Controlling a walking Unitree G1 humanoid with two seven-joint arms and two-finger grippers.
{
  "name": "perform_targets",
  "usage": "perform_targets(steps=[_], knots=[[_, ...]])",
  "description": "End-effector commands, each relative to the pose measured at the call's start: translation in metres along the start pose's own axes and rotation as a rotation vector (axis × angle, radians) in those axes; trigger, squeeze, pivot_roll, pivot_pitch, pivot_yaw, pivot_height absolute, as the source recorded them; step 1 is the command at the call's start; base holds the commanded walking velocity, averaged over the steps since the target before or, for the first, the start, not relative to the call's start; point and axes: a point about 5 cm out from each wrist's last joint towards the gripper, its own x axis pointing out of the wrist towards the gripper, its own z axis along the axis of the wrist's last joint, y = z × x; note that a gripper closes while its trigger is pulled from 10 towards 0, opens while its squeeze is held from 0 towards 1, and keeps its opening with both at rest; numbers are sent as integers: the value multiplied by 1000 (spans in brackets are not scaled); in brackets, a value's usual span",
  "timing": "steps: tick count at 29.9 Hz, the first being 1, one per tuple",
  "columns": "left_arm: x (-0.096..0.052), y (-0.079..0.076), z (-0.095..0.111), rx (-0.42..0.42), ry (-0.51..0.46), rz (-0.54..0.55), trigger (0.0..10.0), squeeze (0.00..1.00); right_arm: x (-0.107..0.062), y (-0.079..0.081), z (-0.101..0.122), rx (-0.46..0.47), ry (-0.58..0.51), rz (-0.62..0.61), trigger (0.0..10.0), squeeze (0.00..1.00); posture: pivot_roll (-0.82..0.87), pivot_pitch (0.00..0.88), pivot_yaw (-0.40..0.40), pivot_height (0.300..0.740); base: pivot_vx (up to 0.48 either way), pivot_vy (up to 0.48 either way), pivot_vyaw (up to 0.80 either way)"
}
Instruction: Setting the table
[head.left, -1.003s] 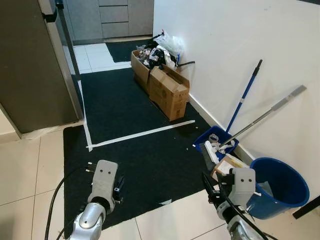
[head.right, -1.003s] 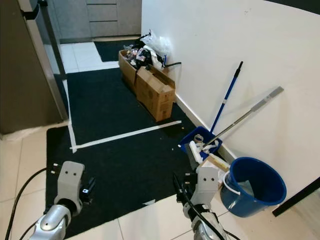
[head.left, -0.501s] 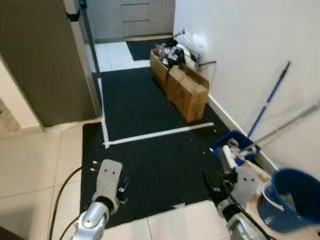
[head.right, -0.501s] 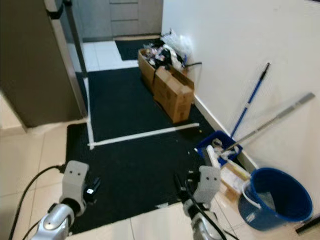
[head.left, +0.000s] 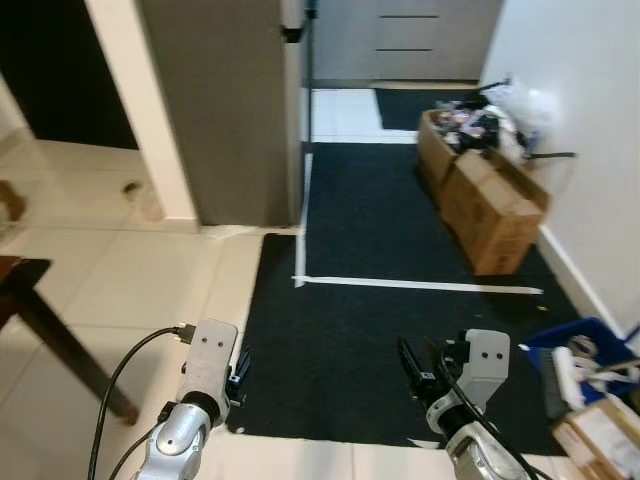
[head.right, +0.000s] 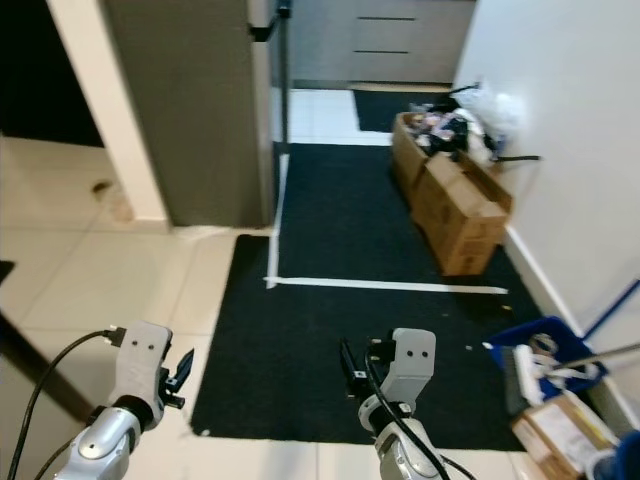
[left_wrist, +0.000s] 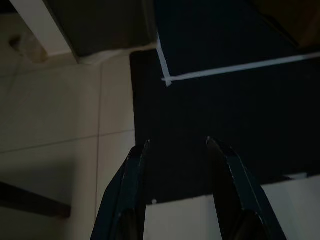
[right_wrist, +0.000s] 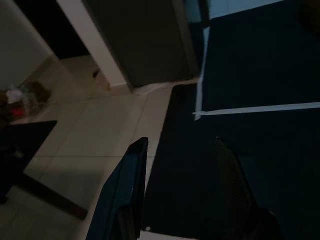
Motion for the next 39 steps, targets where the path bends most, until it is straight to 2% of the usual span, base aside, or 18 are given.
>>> perform_targets(steps=[1, 13, 21, 27, 29, 30, 33, 39], knots=[[-2, -1, -8, 11, 43, -4, 10000, 0, -4, -2, -4, 16, 18, -12, 10000, 0, 20, 91, 71, 740, 0, 0, 800], [-1, 2, -9, 20, 65, 22, 10000, 0, -4, 2, -2, 20, 11, 23, 10000, 0, 21, 96, 73, 740, 0, 0, 800], [2, 9, 3, 48, 38, 80, 10000, 0, -3, 14, 4, -19, -3, 102, 10000, 0, 20, 99, 74, 740, 0, 0, 800], [6, 22, 23, 40, -13, 160, 10000, 0, -1, 23, 13, -47, -27, 167, 10000, 0, 20, 100, 76, 740, 0, 0, 797], [9, 31, 44, 22, -76, 201, 10000, 0, 1, 31, 23, -55, -55, 212, 10000, 0, 22, 101, 77, 740, 0, 0, 794], [9, 31, 44, 22, -76, 201, 10000, 0, 1, 31, 23, -55, -55, 212, 10000, 0, 22, 101, 77, 740, 0, 0, 794], [12, 37, 63, 29, -135, 232, 10000, 0, 3, 38, 34, -58, -86, 249, 10000, 0, 23, 99, 76, 740, 0, 0, 794], [15, 38, 74, 42, -168, 245, 10000, 0, 5, 40, 38, -58, -100, 251, 10000, 0, 22, 98, 78, 740, 0, 0, 792]])
